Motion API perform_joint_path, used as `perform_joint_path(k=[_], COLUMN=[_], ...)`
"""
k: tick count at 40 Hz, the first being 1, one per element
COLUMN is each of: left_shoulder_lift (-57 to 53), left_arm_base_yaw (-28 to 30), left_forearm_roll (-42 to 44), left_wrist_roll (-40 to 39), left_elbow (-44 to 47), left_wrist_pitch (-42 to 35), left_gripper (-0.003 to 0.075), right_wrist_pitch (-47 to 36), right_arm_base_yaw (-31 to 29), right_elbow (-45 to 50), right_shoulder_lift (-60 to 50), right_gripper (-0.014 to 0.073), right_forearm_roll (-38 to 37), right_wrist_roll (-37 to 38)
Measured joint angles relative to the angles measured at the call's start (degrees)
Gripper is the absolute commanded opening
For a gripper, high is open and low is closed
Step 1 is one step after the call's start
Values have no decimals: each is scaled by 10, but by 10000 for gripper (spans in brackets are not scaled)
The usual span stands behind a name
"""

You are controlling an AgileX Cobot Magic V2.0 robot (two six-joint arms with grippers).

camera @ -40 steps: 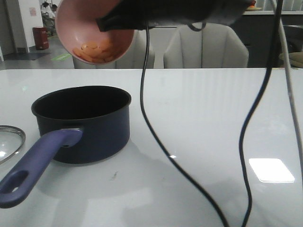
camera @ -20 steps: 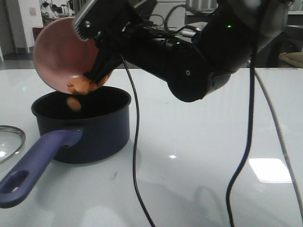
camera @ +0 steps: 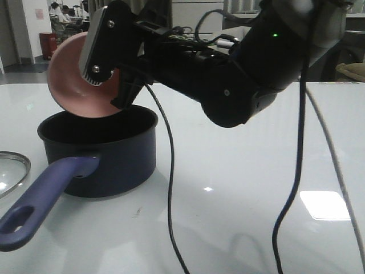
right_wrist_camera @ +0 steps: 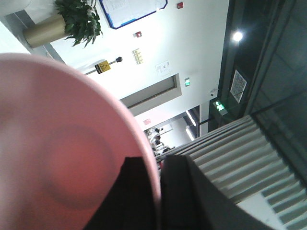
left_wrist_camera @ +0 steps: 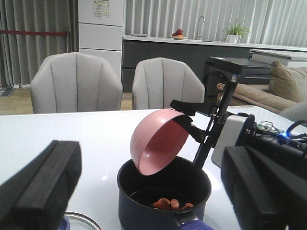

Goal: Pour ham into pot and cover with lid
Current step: 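Tilt the pink bowl with the right gripper to pour ham into saucepan, then carry the empty bowl back and set it on the table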

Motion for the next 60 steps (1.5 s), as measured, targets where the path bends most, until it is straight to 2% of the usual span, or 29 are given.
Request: perform_joint_path(k=[5,12,15,18,29,38,49,60], left_shoulder_lift=[0,0,0,0,0,0,0,0], left_arm_base_yaw=[0,0,0,0,0,0,0,0], left_forearm_roll=[0,0,0,0,0,0,0,0], left_wrist_roll=[0,0,0,0,0,0,0,0], left_elbow=[0,0,0,0,0,0,0,0], left_wrist_pitch=[0,0,0,0,0,0,0,0], left_gripper=[625,625,625,625,625,625,625,625], right_wrist_pitch=[0,7,51,153,516,737,921,1002], right_arm_base_yaw=[0,0,0,0,-14,-99,-231,-276], right_elbow=[0,0,0,0,3,3,4,4], right_shoulder_lift=[0,-5,-22,-58,-209,-320,-326,-268], right_gripper=[136,136,136,136,136,136,136,136], right_forearm_roll=[39,135,164,189,200,200,198,194], right_wrist_roll=[131,397,470,523,544,544,546,546])
